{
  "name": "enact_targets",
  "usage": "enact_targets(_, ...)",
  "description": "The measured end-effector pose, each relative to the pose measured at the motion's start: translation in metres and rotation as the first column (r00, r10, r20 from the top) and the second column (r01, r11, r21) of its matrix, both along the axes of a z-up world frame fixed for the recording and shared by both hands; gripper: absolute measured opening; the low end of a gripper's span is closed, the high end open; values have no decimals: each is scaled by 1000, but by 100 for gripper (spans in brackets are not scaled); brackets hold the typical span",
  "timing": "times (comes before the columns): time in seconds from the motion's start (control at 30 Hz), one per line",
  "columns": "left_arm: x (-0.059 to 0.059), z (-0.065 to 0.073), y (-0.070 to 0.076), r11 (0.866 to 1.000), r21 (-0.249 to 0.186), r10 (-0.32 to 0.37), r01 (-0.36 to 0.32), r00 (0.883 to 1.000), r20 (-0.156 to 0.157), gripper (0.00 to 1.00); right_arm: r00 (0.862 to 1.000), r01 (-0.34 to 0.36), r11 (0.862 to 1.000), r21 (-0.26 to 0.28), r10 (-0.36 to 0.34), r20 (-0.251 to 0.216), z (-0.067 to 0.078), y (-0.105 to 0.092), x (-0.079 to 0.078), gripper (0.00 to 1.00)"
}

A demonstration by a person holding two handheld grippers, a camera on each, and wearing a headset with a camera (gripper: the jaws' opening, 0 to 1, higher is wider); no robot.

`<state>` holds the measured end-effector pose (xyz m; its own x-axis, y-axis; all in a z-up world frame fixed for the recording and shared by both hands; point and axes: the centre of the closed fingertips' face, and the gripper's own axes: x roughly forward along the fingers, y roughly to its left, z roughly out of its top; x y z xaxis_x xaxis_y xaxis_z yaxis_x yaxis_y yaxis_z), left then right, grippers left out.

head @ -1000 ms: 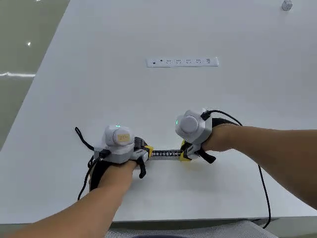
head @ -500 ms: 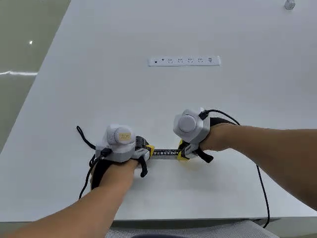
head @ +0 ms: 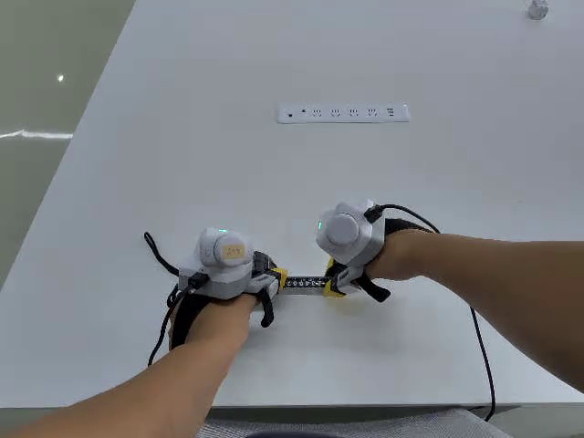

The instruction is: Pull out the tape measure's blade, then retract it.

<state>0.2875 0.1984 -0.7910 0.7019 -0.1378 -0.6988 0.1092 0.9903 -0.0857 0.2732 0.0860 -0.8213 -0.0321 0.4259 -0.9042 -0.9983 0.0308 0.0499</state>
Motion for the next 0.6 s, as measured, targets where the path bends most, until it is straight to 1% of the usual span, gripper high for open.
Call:
enact_targets(0.4, 0, 0, 0, 1000, -2, 0, 0, 1000, -1, 63, 1000, -5, 1000, 11, 5, -4, 1, 6, -1, 15)
enact_targets(0.6, 0, 0, 0, 1000, -3, 0, 0, 1000, -2, 63, 1000, 7, 1000, 22, -7, -10, 2, 8, -1, 15)
